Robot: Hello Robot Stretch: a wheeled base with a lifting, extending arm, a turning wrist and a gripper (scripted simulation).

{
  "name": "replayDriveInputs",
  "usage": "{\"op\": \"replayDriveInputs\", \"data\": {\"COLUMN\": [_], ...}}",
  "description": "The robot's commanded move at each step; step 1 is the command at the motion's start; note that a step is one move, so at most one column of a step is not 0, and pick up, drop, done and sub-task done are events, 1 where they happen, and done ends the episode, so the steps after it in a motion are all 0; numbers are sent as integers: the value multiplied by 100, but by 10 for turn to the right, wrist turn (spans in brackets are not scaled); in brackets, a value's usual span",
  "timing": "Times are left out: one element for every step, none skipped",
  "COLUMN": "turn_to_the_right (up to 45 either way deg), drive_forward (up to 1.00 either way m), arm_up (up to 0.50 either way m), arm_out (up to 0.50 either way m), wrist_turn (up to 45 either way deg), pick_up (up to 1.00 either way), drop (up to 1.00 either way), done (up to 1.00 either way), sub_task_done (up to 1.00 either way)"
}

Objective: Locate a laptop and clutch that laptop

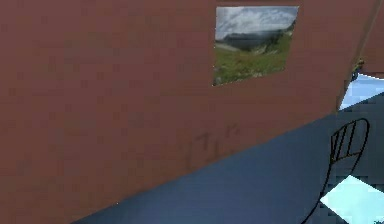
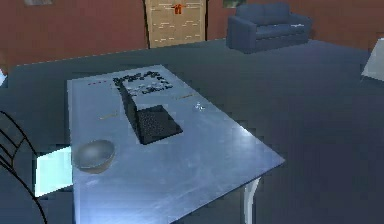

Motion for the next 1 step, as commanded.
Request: {"op": "replayDriveInputs", "data": {"turn_to_the_right": [-90], "drive_forward": [0], "arm_up": [0], "arm_out": [0], "wrist_turn": [0], "pick_up": [0], "drop": [0], "done": [0], "sub_task_done": [0]}}
